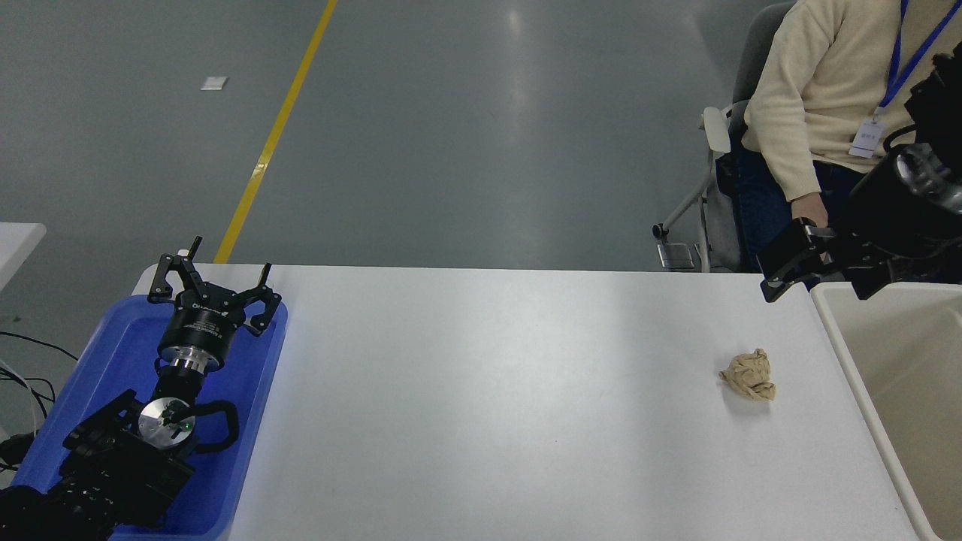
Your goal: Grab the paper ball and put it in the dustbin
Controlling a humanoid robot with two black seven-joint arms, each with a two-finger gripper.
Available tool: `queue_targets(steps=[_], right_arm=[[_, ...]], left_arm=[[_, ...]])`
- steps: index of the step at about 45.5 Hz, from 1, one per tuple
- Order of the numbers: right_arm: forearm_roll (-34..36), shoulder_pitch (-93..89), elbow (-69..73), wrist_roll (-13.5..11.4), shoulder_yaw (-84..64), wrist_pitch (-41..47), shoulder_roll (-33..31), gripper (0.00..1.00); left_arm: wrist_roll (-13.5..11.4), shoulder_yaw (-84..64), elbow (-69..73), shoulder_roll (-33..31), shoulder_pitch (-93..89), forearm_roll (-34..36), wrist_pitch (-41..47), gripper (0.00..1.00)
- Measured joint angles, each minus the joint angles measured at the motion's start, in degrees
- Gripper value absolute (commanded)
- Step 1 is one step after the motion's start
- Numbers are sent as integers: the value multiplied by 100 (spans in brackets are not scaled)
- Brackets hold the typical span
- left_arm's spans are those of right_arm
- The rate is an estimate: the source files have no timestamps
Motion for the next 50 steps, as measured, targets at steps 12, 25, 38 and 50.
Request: queue_targets(steps=[12,25,38,50], right_arm=[[0,0,0,0,-3,0,-12,100],[0,-17,0,0,-3,0,-18,100],[0,-85,0,0,27,0,10,100],[0,-91,0,0,46,0,9,100]], left_arm=[[13,9,-2,0,0,4,0,100],[19,15,-2,0,4,3,0,100],[17,16,-2,0,6,1,0,100],[7,16,-1,0,6,1,0,100]])
